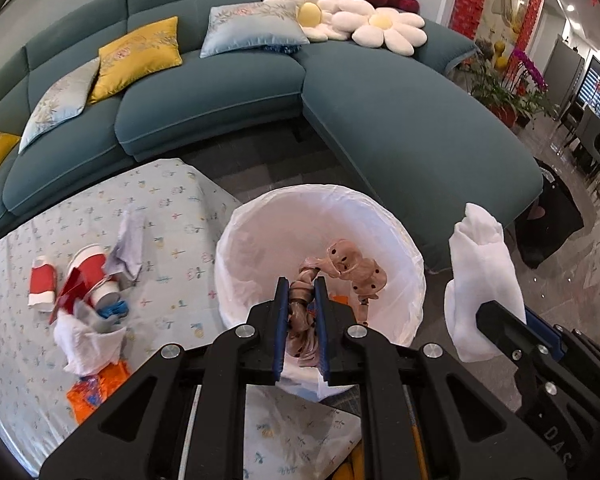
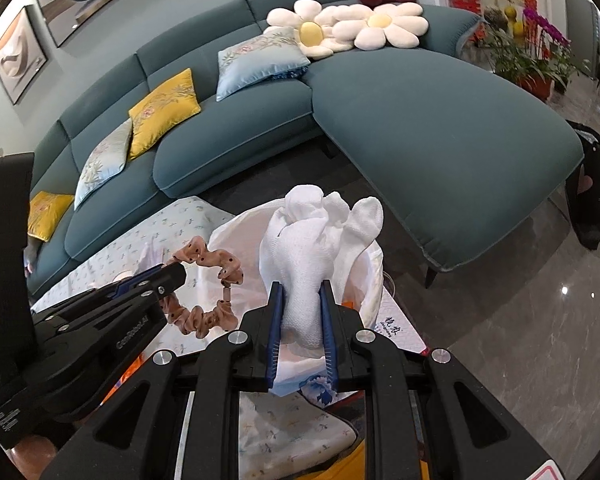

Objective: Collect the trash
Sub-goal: 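Carry bracelet and glove over the bin and open both tools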

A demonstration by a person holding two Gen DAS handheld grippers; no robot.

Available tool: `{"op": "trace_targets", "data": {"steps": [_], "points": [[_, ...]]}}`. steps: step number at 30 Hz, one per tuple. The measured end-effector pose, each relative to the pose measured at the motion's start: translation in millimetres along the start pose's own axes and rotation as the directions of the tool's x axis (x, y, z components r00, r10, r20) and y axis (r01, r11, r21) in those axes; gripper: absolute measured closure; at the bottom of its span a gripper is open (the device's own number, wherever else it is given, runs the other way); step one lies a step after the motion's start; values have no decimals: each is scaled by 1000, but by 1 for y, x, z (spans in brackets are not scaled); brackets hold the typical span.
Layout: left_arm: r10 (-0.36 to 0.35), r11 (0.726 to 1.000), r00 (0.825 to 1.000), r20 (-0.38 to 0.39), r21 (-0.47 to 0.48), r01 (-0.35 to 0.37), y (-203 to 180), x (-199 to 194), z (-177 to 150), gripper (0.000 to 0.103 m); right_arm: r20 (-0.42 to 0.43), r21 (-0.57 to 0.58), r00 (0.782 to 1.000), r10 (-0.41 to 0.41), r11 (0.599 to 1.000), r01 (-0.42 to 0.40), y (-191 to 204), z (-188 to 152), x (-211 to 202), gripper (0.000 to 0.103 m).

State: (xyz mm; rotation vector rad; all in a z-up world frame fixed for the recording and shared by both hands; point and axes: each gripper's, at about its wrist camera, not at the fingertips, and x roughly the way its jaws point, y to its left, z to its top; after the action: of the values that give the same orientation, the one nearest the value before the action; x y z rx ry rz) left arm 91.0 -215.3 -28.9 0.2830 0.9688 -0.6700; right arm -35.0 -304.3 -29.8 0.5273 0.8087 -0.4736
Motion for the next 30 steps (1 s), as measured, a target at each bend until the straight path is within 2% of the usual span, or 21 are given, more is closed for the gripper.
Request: {"op": "trace_targets", "data": {"steps": [3, 4, 7, 16, 21, 24, 25, 30], "points": [[-9, 1000, 1000, -7, -11, 9, -1, 9, 5, 88, -9, 0, 1000, -7, 1000, 7, -1, 3, 10, 86], [-13, 1000, 1000, -13, -23, 13, 0, 13, 8, 83, -13, 1, 1000, -7, 1000, 7, -1, 4, 13, 85], [6, 997, 1000, -2, -72, -6, 7, 18, 13, 59, -24, 1, 1000, -12, 1000, 12, -1, 6, 22, 84], [23, 990, 1000, -4, -136, -23, 38, 17, 11, 55, -29, -34, 999, -14, 999, 13, 16, 17, 39, 84], [46, 984, 999, -13, -174, -48, 62, 15, 3, 53, -23, -69, 999, -23, 997, 22, 34, 20, 44, 79], [63, 978, 998, -15, -200, -65, 76, 12, -2, 46, -19, -87, 1000, -25, 996, 23, 45, 23, 46, 68], [70, 975, 997, -13, -211, -71, 81, 10, -5, 41, -13, -92, 1000, -28, 995, 26, 50, 24, 45, 63], [95, 965, 995, -10, -243, -95, 105, -1, -17, 34, -3, -117, 1000, -25, 993, 25, 69, 22, 42, 52]]}}
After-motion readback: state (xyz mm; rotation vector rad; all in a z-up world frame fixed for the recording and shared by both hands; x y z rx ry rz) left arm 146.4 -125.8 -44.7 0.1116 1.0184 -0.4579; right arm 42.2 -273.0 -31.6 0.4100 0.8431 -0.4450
